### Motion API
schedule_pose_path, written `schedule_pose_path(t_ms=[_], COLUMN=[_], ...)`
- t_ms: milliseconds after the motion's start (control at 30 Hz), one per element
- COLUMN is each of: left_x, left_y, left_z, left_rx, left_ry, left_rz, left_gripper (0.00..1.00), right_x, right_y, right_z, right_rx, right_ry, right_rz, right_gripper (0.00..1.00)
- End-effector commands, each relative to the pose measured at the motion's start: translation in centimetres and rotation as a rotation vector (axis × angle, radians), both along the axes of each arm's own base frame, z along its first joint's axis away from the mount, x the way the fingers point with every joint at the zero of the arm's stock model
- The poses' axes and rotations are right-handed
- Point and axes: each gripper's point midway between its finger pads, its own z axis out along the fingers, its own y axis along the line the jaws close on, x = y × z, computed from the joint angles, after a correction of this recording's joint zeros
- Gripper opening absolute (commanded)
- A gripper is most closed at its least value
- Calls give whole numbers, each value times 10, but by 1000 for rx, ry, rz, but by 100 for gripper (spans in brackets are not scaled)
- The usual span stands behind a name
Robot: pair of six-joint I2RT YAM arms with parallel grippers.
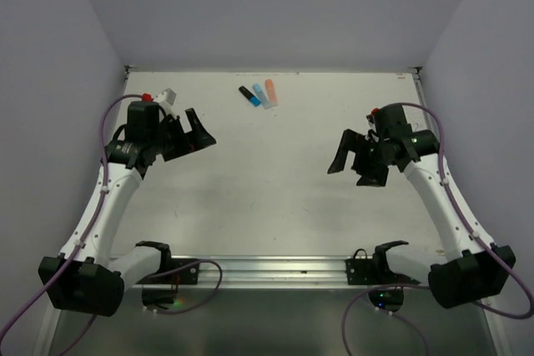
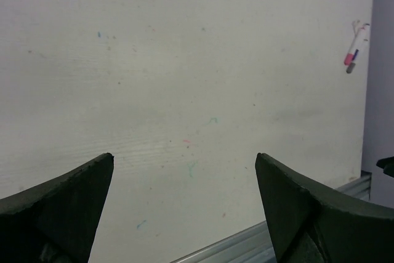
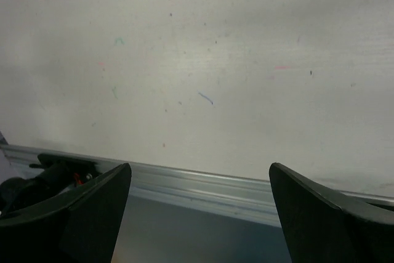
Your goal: Open the pen caps
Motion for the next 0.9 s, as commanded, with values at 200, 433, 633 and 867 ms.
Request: schedule_pose_path(t_ms=[200,433,633,867], left_x=[22,18,21,32], left_y=[46,39,57,43], left_z=[23,-2,1,-2], left_rx=[240,243,333,288], left_ry=[64,145,120,96], left_rz=[153,82,128,68], left_gripper=[100,100,100,100], right_x=[121,191,212,235], right_y=[-54,-144,-208,-240], right_z=[-8,-28,-36,-62], right_rx=[-166,-233,-468,-600], right_ry=[25,-5,-20,-34], right_rz=[-252,-525,-599,-611], right_gripper=[99,92,99,93])
